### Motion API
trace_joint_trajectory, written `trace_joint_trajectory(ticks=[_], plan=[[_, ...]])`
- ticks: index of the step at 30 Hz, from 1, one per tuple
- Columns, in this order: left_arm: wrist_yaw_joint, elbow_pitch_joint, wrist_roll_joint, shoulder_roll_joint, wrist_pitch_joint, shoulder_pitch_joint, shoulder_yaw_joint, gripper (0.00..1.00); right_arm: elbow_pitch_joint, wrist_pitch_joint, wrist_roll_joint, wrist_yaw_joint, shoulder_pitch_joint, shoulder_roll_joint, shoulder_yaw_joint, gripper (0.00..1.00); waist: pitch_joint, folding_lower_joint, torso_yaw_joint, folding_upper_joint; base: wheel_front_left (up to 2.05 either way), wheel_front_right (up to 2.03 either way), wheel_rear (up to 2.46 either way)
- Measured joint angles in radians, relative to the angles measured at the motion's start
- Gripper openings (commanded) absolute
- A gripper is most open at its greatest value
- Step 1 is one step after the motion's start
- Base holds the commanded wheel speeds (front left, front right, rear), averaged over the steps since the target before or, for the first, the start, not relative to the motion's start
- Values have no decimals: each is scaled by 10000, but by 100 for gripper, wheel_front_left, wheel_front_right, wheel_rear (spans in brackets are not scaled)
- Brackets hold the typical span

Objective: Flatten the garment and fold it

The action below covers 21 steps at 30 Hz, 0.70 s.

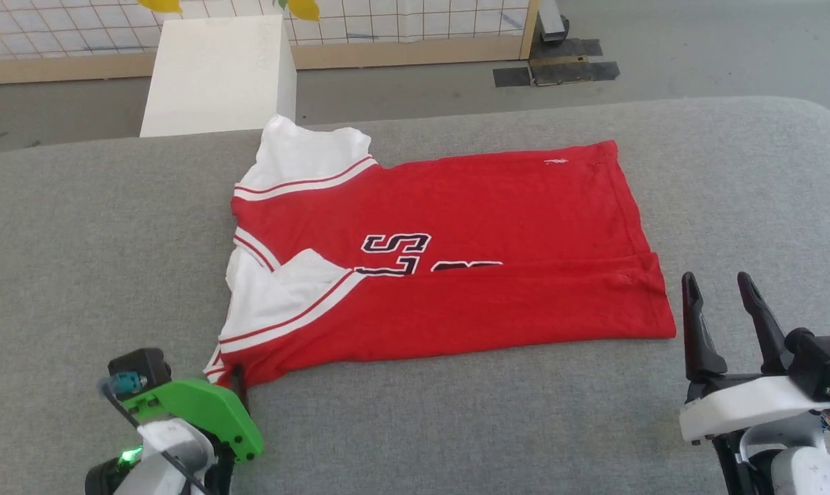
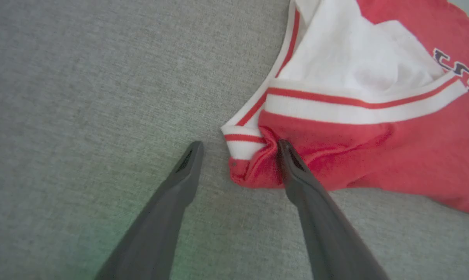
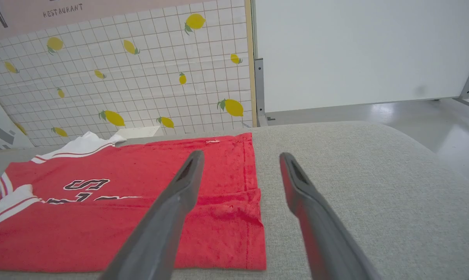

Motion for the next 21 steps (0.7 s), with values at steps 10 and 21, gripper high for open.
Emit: trace_joint_trajectory(ticks=[10, 21], plan=[[-86, -115, -113, 105, 663, -425, -259, 0, 198, -128, -270, 0, -19, 15, 286, 100, 83, 0, -87, 0, 0, 0, 0], [-314, -155, 54, 94, 397, -576, -470, 0, 1793, 4750, -178, 0, -1427, 27, -677, 100, 280, 0, 210, 0, 0, 0, 0]])
